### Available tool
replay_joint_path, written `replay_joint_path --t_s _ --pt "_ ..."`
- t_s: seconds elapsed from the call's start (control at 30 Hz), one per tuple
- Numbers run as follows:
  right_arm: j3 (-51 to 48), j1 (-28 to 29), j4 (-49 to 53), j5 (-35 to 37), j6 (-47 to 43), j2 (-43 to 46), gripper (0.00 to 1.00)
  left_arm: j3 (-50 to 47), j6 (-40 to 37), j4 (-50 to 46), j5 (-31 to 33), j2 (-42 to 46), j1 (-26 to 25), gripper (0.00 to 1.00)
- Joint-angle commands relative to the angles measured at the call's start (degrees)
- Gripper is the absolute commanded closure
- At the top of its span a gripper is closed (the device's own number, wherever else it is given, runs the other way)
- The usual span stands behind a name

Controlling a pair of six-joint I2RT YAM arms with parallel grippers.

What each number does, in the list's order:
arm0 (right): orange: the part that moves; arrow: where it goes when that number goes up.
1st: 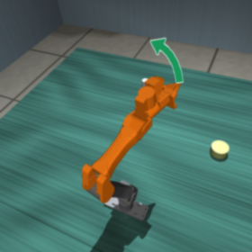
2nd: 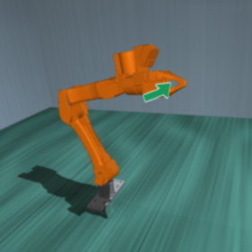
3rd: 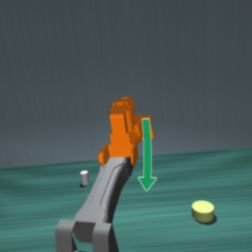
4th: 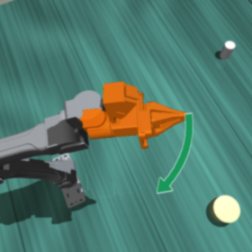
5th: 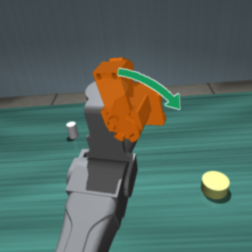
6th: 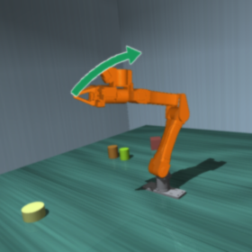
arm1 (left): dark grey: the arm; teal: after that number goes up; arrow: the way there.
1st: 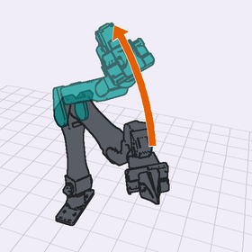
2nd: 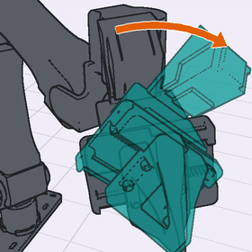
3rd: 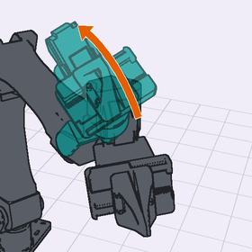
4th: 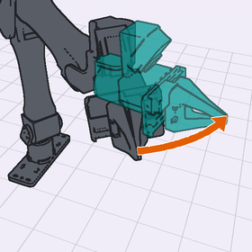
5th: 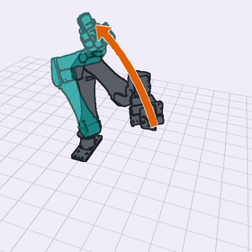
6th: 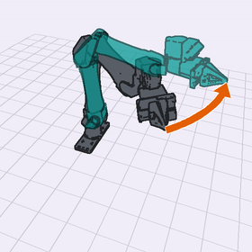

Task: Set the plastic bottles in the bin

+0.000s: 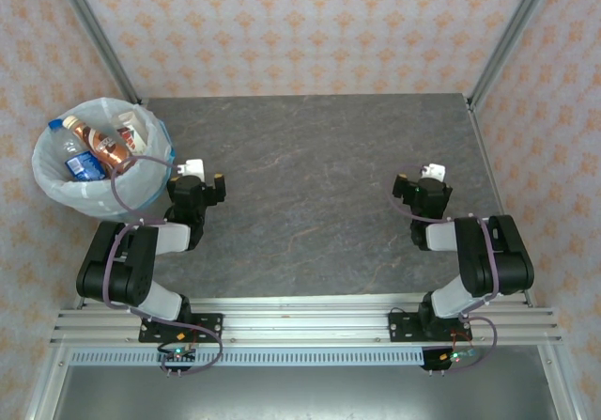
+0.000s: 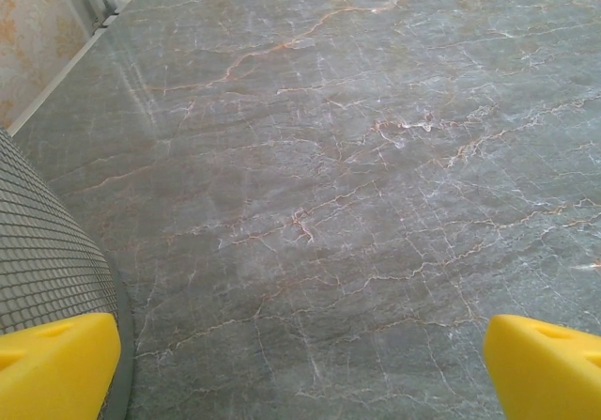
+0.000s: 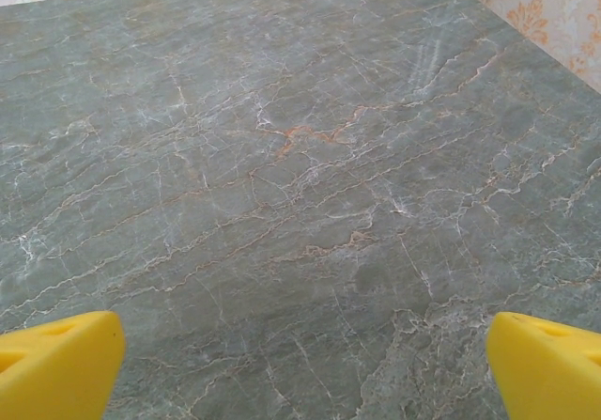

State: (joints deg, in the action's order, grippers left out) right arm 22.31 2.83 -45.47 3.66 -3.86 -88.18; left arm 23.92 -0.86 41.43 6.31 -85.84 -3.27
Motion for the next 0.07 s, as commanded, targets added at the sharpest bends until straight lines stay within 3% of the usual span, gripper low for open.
replay_joint_path --t_s 0.0,0.03 --pt "0.92 -0.19 -1.09 1.44 0.96 0.6 0.01 0.07 0.95 1.98 2.55 0.06 0.24 0.0" --pt "0.94 -0.19 -0.96 1.44 0.96 0.67 0.01 0.07 0.97 1.99 2.51 0.08 0.24 0.0"
